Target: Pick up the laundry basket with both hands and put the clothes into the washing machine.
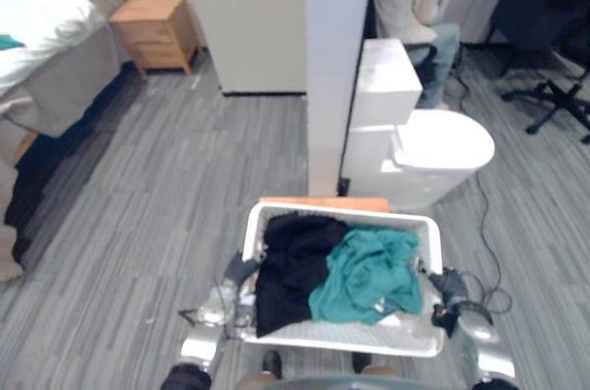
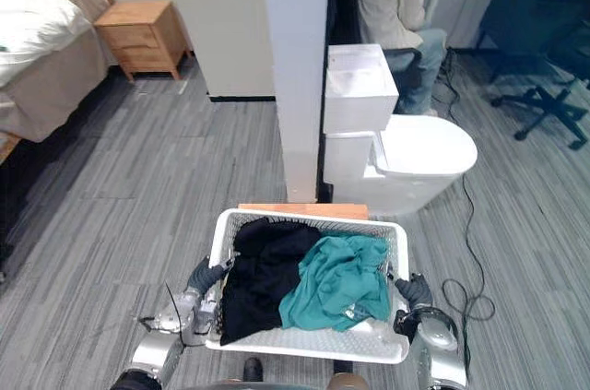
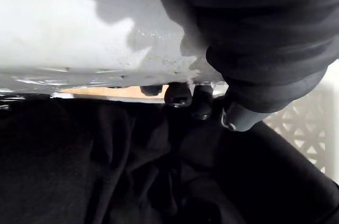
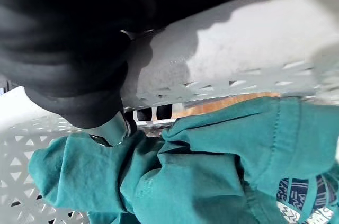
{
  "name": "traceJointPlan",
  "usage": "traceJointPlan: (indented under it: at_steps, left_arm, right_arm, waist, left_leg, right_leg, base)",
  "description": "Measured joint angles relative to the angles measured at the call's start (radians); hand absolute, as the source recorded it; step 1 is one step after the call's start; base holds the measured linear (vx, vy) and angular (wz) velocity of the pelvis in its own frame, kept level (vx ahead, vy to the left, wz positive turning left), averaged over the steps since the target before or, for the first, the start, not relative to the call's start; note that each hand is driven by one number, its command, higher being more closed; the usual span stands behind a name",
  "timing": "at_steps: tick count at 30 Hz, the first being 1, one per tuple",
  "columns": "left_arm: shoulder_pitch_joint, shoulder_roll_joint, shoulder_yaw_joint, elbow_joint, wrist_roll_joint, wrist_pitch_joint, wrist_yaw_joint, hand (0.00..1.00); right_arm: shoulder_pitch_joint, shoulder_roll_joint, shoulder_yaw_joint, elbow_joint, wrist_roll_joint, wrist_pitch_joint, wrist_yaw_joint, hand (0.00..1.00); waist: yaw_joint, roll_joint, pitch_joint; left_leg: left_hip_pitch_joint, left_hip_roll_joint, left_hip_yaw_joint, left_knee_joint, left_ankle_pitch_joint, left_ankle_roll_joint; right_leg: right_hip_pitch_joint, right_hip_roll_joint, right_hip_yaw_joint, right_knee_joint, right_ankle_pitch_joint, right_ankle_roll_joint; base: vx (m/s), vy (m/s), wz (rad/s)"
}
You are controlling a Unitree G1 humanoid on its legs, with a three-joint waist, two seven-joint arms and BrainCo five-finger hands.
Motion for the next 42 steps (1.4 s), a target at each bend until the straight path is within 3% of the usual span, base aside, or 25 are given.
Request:
traceJointPlan:
  at_steps: [4, 6, 7, 9, 11, 13, 15, 16, 17, 20, 21, 22, 23, 27, 29, 30, 32, 35, 36, 37, 38, 39, 40, 41, 42]
  left_arm:
    - [-0.010, -0.007, -0.001, 0.000, -0.002, 0.006, 0.000, 1.00]
    - [-0.021, 0.003, -0.005, -0.001, -0.001, 0.013, 0.002, 1.00]
    - [-0.023, 0.008, -0.007, -0.005, -0.001, 0.018, 0.002, 1.00]
    - [-0.015, 0.005, -0.008, -0.030, -0.001, 0.039, 0.000, 1.00]
    - [0.007, -0.001, -0.012, -0.083, 0.000, 0.040, -0.013, 1.00]
    - [0.015, -0.003, -0.012, -0.130, 0.004, 0.041, -0.020, 1.00]
    - [0.013, 0.002, -0.016, -0.161, 0.005, 0.041, -0.020, 1.00]
    - [-0.021, 0.011, -0.046, -0.160, 0.016, 0.042, -0.020, 1.00]
    - [-0.031, 0.020, -0.054, -0.160, 0.030, 0.043, -0.019, 1.00]
    - [-0.064, 0.030, -0.102, -0.157, 0.053, 0.047, -0.020, 1.00]
    - [-0.071, 0.031, -0.101, -0.151, 0.057, 0.047, -0.020, 1.00]
    - [-0.129, 0.030, -0.123, -0.138, 0.083, 0.049, -0.022, 1.00]
    - [-0.153, 0.030, -0.129, -0.132, 0.083, 0.048, -0.021, 1.00]
    - [-0.190, 0.039, -0.151, -0.109, 0.081, 0.048, -0.020, 1.00]
    - [-0.168, 0.019, -0.108, -0.094, 0.076, 0.044, -0.020, 1.00]
    - [-0.154, 0.006, -0.083, -0.088, 0.070, 0.040, -0.019, 1.00]
    - [-0.137, 0.002, -0.080, -0.085, 0.064, 0.037, -0.020, 1.00]
    - [-0.099, 0.000, -0.086, -0.072, 0.059, 0.037, -0.021, 1.00]
    - [-0.077, 0.001, -0.062, -0.060, 0.059, 0.037, -0.021, 1.00]
    - [-0.045, 0.000, -0.039, -0.054, 0.051, 0.039, -0.021, 1.00]
    - [-0.030, -0.001, -0.034, -0.055, 0.035, 0.039, -0.020, 1.00]
    - [-0.001, -0.014, -0.028, -0.057, 0.006, 0.038, -0.020, 1.00]
    - [0.017, -0.029, -0.025, -0.072, 0.002, 0.038, -0.020, 1.00]
    - [0.049, -0.045, -0.011, -0.089, 0.000, 0.035, -0.020, 1.00]
    - [0.058, -0.049, -0.008, -0.089, 0.000, 0.035, -0.020, 1.00]
  right_arm:
    - [-0.008, 0.002, 0.000, 0.014, 0.001, -0.003, -0.005, 1.00]
    - [-0.048, 0.002, 0.005, 0.066, 0.026, -0.004, -0.021, 1.00]
    - [-0.047, 0.003, 0.011, 0.077, 0.041, -0.003, -0.025, 1.00]
    - [-0.085, -0.008, 0.013, 0.122, 0.051, -0.003, -0.046, 1.00]
    - [-0.081, -0.016, 0.029, 0.120, 0.082, -0.015, -0.044, 1.00]
    - [-0.079, -0.025, 0.028, 0.115, 0.106, -0.031, -0.044, 1.00]
    - [-0.060, -0.015, 0.025, 0.091, 0.130, -0.040, -0.043, 1.00]
    - [-0.023, 0.007, -0.017, 0.039, 0.136, -0.043, -0.043, 1.00]
    - [0.000, 0.030, -0.045, 0.024, 0.135, -0.040, -0.046, 1.00]
    - [0.064, 0.069, -0.077, -0.036, 0.139, -0.038, -0.064, 1.00]
    - [0.070, 0.077, -0.080, -0.042, 0.139, -0.039, -0.068, 1.00]
    - [0.080, 0.079, -0.091, -0.042, 0.139, -0.039, -0.075, 1.00]
    - [0.082, 0.079, -0.091, -0.042, 0.140, -0.041, -0.080, 1.00]
    - [0.088, 0.072, -0.095, -0.039, 0.145, -0.044, -0.083, 1.00]
    - [0.030, 0.045, -0.077, -0.013, 0.134, -0.042, -0.083, 1.00]
    - [0.009, 0.040, -0.069, -0.008, 0.128, -0.041, -0.084, 1.00]
    - [0.021, 0.041, -0.069, 0.000, 0.117, -0.042, -0.082, 1.00]
    - [0.066, 0.056, -0.059, 0.004, 0.106, -0.038, -0.081, 1.00]
    - [0.087, 0.072, -0.041, 0.000, 0.093, -0.037, -0.080, 1.00]
    - [0.108, 0.085, -0.030, -0.020, 0.081, -0.036, -0.080, 1.00]
    - [0.122, 0.100, -0.030, -0.043, 0.078, -0.036, -0.080, 1.00]
    - [0.138, 0.099, -0.030, -0.076, 0.074, -0.036, -0.082, 1.00]
    - [0.147, 0.092, -0.029, -0.094, 0.066, -0.036, -0.084, 1.00]
    - [0.149, 0.081, -0.022, -0.099, 0.057, -0.037, -0.084, 1.00]
    - [0.152, 0.070, -0.012, -0.100, 0.057, -0.038, -0.083, 1.00]
  waist:
    - [0.026, -0.004, -0.018]
    - [0.022, 0.018, -0.013]
    - [0.029, 0.005, -0.015]
    - [0.055, 0.013, -0.007]
    - [0.050, 0.027, -0.002]
    - [0.047, 0.058, -0.008]
    - [0.026, 0.063, -0.010]
    - [0.025, 0.049, -0.005]
    - [0.021, -0.001, 0.008]
    - [0.000, -0.045, 0.015]
    - [-0.004, -0.050, 0.013]
    - [-0.015, -0.043, 0.012]
    - [-0.019, -0.042, 0.013]
    - [-0.055, -0.067, 0.018]
    - [-0.015, -0.039, 0.012]
    - [-0.024, -0.025, 0.010]
    - [-0.035, -0.027, -0.006]
    - [-0.058, 0.003, -0.018]
    - [-0.056, 0.000, -0.011]
    - [-0.035, 0.006, 0.007]
    - [-0.021, 0.007, 0.018]
    - [-0.010, 0.010, 0.025]
    - [0.001, 0.005, 0.034]
    - [0.015, -0.003, 0.038]
    - [0.028, -0.007, 0.041]
  left_leg:
    - [-0.120, 0.015, -0.077, 0.078, 0.000, -0.006]
    - [-0.220, 0.045, -0.130, 0.183, 0.008, -0.023]
    - [-0.234, 0.046, -0.129, 0.194, 0.019, -0.049]
    - [-0.303, 0.051, -0.117, 0.639, -0.178, -0.004]
    - [-0.232, 0.050, -0.151, 0.791, -0.224, -0.045]
    - [-0.139, 0.045, -0.204, 0.739, -0.303, -0.090]
    - [-0.070, 0.035, -0.207, 0.587, -0.393, -0.055]
    - [-0.057, 0.009, -0.169, 0.494, -0.437, 0.003]
    - [-0.068, -0.035, -0.128, 0.489, -0.427, 0.016]
    - [-0.112, -0.049, 0.042, 0.441, -0.347, 0.110]
    - [-0.115, -0.045, 0.079, 0.420, -0.329, 0.118]
    - [-0.091, 0.015, 0.271, 0.286, -0.222, 0.114]
    - [-0.084, 0.034, 0.322, 0.261, -0.199, 0.108]
    - [-0.059, 0.063, 0.435, 0.284, -0.214, 0.053]
    - [0.015, 0.100, 0.564, 0.241, -0.217, 0.042]
    - [0.036, 0.119, 0.629, 0.240, -0.221, 0.033]
    - [0.070, 0.136, 0.721, 0.253, -0.239, -0.022]
    - [0.080, 0.283, 0.773, 0.415, -0.269, -0.078]
    - [0.079, 0.399, 0.761, 0.604, -0.270, -0.076]
    - [0.040, 0.510, 0.661, 0.839, -0.224, 0.109]
    - [-0.006, 0.537, 0.562, 0.948, -0.153, 0.225]
    - [-0.131, 0.483, 0.294, 1.121, -0.121, 0.197]
    - [-0.212, 0.394, 0.159, 1.220, -0.143, 0.162]
    - [-0.289, 0.245, 0.041, 1.265, -0.177, 0.115]
    - [-0.316, 0.178, -0.004, 1.240, -0.193, 0.090]
  right_leg:
    - [-0.047, 0.017, -0.064, 0.008, 0.010, -0.025]
    - [-0.092, 0.079, -0.044, 0.077, -0.018, -0.066]
    - [-0.099, 0.080, -0.045, 0.085, -0.027, -0.105]
    - [-0.118, 0.081, -0.037, 0.138, -0.028, -0.120]
    - [-0.117, 0.098, -0.002, 0.152, -0.025, -0.121]
    - [-0.144, 0.123, 0.036, 0.154, -0.016, -0.107]
    - [-0.200, 0.133, 0.083, 0.167, 0.004, -0.078]
    - [-0.251, 0.118, 0.139, 0.169, 0.026, -0.046]
    - [-0.271, 0.095, 0.194, 0.144, 0.030, -0.034]
    - [-0.320, 0.076, 0.254, 0.066, -0.072, 0.105]
    - [-0.340, 0.077, 0.216, 0.085, -0.053, 0.075]
    - [-0.351, 0.075, -0.086, 0.310, -0.034, -0.091]
    - [-0.328, 0.050, -0.116, 0.428, -0.071, -0.120]
    - [-0.248, 0.014, -0.115, 0.477, -0.178, -0.067]
    - [-0.196, 0.086, -0.030, 0.320, -0.153, -0.106]
    - [-0.208, 0.076, -0.065, 0.371, -0.199, -0.121]
    - [-0.182, 0.031, -0.067, 0.344, -0.211, -0.069]
    - [-0.150, 0.166, 0.016, 0.267, -0.183, -0.105]
    - [-0.129, 0.232, 0.069, 0.281, -0.170, -0.165]
    - [-0.086, 0.300, 0.131, 0.296, -0.177, -0.192]
    - [-0.062, 0.327, 0.169, 0.307, -0.183, -0.210]
    - [-0.029, 0.345, 0.232, 0.320, -0.200, -0.230]
    - [-0.011, 0.349, 0.279, 0.335, -0.230, -0.256]
    - [-0.003, 0.342, 0.328, 0.360, -0.259, -0.276]
    - [0.008, 0.339, 0.356, 0.361, -0.269, -0.279]
  base:
    - [-0.07, -0.068, 0.53]
    - [-0.14, -0.123, 0.61]
    - [-0.15, -0.091, 0.45]
    - [-0.15, -0.059, -0.13]
    - [-0.19, 0.003, -0.45]
    - [-0.31, 0.117, -0.54]
    - [-0.39, 0.188, -0.70]
    - [-0.53, 0.278, -1.07]
    - [-0.53, 0.296, -1.31]
    - [-0.44, 0.193, -1.37]
    - [-0.51, 0.148, -3.06]
    - [-0.46, 0.055, -2.95]
    - [-0.46, -0.022, -3.16]
    - [-0.13, -0.150, -1.27]
    - [-0.15, -0.155, -2.64]
    - [-0.11, -0.132, -2.43]
    - [0.00, -0.134, -1.75]
    - [0.17, -0.273, -1.44]
    - [0.30, -0.301, -1.91]
    - [0.30, -0.287, -1.98]
    - [0.30, -0.185, -2.00]
    - [0.22, -0.054, -1.59]
    - [0.24, 0.013, -1.69]
    - [0.14, 0.043, -1.23]
    - [0.20, 0.088, -1.40]
